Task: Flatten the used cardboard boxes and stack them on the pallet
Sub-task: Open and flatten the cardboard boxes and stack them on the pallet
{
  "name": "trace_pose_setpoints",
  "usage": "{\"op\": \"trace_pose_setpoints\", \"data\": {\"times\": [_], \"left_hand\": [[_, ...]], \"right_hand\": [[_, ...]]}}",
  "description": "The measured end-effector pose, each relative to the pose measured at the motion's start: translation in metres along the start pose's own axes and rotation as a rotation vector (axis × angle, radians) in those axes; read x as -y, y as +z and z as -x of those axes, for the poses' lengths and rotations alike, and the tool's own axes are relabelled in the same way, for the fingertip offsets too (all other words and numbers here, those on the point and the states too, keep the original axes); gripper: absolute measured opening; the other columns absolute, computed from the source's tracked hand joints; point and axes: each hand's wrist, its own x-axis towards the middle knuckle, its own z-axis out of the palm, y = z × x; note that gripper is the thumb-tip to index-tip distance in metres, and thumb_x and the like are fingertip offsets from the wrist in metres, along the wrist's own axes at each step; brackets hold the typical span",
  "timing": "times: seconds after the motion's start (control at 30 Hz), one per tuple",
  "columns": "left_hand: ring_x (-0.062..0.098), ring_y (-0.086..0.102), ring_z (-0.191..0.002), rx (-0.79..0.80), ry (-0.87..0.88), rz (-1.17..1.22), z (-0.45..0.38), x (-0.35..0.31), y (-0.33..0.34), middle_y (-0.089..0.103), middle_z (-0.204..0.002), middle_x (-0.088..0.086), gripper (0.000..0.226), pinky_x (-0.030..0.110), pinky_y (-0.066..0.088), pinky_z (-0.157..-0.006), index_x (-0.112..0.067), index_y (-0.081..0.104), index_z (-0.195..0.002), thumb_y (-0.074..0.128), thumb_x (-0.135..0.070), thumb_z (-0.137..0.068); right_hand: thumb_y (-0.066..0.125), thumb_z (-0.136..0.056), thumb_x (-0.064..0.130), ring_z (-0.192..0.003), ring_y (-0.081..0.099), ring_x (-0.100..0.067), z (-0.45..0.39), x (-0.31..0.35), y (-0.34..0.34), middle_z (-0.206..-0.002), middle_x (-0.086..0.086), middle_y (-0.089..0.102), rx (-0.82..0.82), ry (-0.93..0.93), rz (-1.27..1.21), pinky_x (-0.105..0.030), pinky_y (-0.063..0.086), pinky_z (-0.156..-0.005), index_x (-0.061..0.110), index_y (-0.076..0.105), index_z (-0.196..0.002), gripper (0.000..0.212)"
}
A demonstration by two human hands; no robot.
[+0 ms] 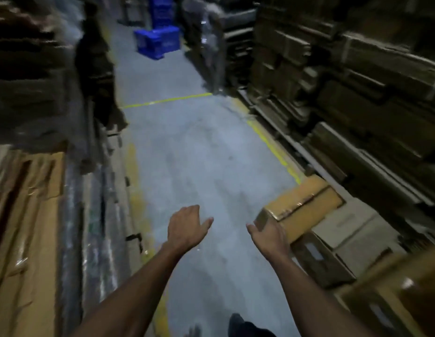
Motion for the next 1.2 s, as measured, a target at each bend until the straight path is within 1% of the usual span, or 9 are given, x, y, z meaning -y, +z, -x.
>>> {"op": "trace_pose_setpoints", "data": {"times": [0.07, 0.23, 0.4, 0.5, 0.73, 0.87, 0.97, 1.07, 1.2], "left_hand": [[0.030, 0.054, -0.123, 0.030, 0.072, -0.010, -0.012, -0.040, 0.009, 0.060, -0.133, 0.012, 0.066, 0.038, 0.041, -0.101, -0.008, 0.054, -0.131, 0.037, -0.062, -0.098], [0.028, 0.052, -0.128, 0.119, 0.287, -0.051, -0.042, -0.171, 0.035, 0.058, -0.138, 0.011, 0.065, 0.037, 0.040, -0.101, -0.008, 0.052, -0.134, 0.036, -0.060, -0.099], [0.030, 0.059, -0.115, 0.170, 0.472, -0.033, -0.070, -0.320, 0.063, 0.064, -0.127, 0.011, 0.054, 0.038, 0.045, -0.087, -0.014, 0.057, -0.123, 0.039, -0.059, -0.098], [0.032, 0.054, -0.126, 0.198, 0.579, -0.003, -0.075, -0.415, 0.074, 0.057, -0.139, 0.013, 0.065, 0.040, 0.045, -0.096, -0.012, 0.047, -0.143, 0.037, -0.059, -0.100], [0.032, 0.051, -0.131, 0.267, 0.795, 0.085, -0.083, -0.592, 0.100, 0.055, -0.143, 0.012, 0.068, 0.040, 0.043, -0.100, -0.012, 0.045, -0.146, 0.038, -0.061, -0.098], [0.030, 0.049, -0.133, 0.342, 0.894, 0.142, -0.093, -0.667, 0.125, 0.052, -0.146, 0.011, 0.068, 0.041, 0.042, -0.102, -0.013, 0.042, -0.148, 0.039, -0.061, -0.099], [0.031, 0.049, -0.133, 0.437, 0.968, 0.161, -0.104, -0.716, 0.146, 0.052, -0.146, 0.011, 0.069, 0.042, 0.043, -0.101, -0.013, 0.041, -0.148, 0.038, -0.062, -0.099], [0.032, 0.051, -0.130, 0.529, 1.047, 0.180, -0.110, -0.756, 0.166, 0.053, -0.145, 0.011, 0.069, 0.044, 0.045, -0.101, -0.016, 0.041, -0.148, 0.037, -0.064, -0.098], [0.031, 0.054, -0.124, 0.601, 1.117, 0.229, -0.112, -0.802, 0.183, 0.057, -0.139, 0.010, 0.063, 0.039, 0.046, -0.094, -0.017, 0.046, -0.144, 0.038, -0.061, -0.099]], "right_hand": [[0.057, -0.088, 0.066, -0.141, 0.039, -0.032, -0.005, -0.027, -0.021, -0.152, -0.011, 0.044, -0.048, 0.089, -0.064, -0.044, 0.036, -0.112, 0.010, 0.041, -0.150, 0.085], [0.055, -0.091, 0.063, -0.146, 0.030, -0.031, -0.030, -0.109, -0.087, -0.159, -0.009, 0.036, -0.167, 0.288, -0.168, -0.044, 0.031, -0.116, 0.011, 0.034, -0.154, 0.084], [0.054, -0.091, 0.063, -0.149, 0.025, -0.027, -0.064, -0.195, -0.173, -0.162, -0.004, 0.030, -0.322, 0.401, -0.277, -0.043, 0.026, -0.119, 0.017, 0.028, -0.157, 0.085], [0.053, -0.092, 0.062, -0.150, 0.021, -0.026, -0.077, -0.244, -0.230, -0.164, -0.003, 0.026, -0.442, 0.448, -0.296, -0.042, 0.024, -0.120, 0.016, 0.025, -0.158, 0.085], [0.053, -0.092, 0.063, -0.149, 0.024, -0.026, -0.102, -0.343, -0.336, -0.162, -0.002, 0.031, -0.638, 0.635, -0.344, -0.043, 0.025, -0.119, 0.017, 0.030, -0.156, 0.081], [0.051, -0.095, 0.063, -0.151, 0.019, -0.027, -0.109, -0.393, -0.369, -0.164, -0.003, 0.025, -0.673, 0.738, -0.390, -0.045, 0.022, -0.121, 0.014, 0.022, -0.158, 0.086], [0.052, -0.093, 0.065, -0.148, 0.024, -0.029, -0.115, -0.430, -0.382, -0.161, -0.004, 0.030, -0.741, 0.832, -0.398, -0.045, 0.026, -0.119, 0.015, 0.027, -0.157, 0.084], [0.053, -0.094, 0.063, -0.150, 0.022, -0.029, -0.115, -0.456, -0.392, -0.163, -0.005, 0.027, -0.810, 0.948, -0.434, -0.046, 0.025, -0.120, 0.014, 0.025, -0.158, 0.085], [0.054, -0.093, 0.064, -0.151, 0.019, -0.027, -0.114, -0.484, -0.403, -0.165, -0.003, 0.023, -0.897, 1.037, -0.495, -0.049, 0.025, -0.120, 0.017, 0.022, -0.159, 0.087]]}}
